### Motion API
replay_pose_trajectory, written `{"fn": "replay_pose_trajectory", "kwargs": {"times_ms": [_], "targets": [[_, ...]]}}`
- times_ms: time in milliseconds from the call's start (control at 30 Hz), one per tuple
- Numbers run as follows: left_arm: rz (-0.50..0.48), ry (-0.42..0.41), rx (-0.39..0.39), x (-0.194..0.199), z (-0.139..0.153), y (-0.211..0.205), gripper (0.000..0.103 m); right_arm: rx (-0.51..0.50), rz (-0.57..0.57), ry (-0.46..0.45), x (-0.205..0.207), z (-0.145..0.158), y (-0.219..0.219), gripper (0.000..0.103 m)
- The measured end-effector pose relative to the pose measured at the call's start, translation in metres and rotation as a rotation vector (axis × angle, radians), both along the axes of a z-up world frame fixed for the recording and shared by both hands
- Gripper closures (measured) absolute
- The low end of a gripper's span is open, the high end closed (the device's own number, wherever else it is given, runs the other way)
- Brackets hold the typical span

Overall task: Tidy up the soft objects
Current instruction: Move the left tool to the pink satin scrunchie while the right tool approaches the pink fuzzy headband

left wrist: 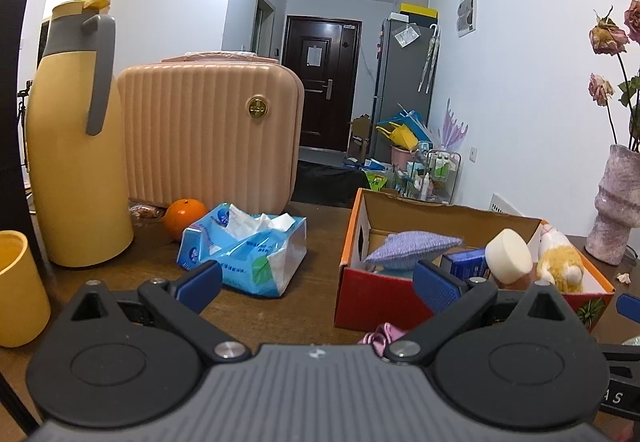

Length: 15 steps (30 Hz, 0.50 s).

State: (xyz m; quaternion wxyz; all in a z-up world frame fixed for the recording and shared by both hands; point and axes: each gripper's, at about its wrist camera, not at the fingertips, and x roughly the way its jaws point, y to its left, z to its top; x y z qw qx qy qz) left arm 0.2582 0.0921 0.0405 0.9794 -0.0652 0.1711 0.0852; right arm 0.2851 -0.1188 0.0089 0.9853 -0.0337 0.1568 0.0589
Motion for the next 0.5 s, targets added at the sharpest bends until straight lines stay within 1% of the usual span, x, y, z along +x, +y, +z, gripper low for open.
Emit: {"fn": "replay_pose_trajectory", "kwargs": {"times_ms": [500], "targets": [[-0.023, 0.018, 0.022, -0.031, -0.004, 0.0, 0.0, -0.014, 0.033, 0.012, -0.034, -0.003, 0.002, 0.0]]}}
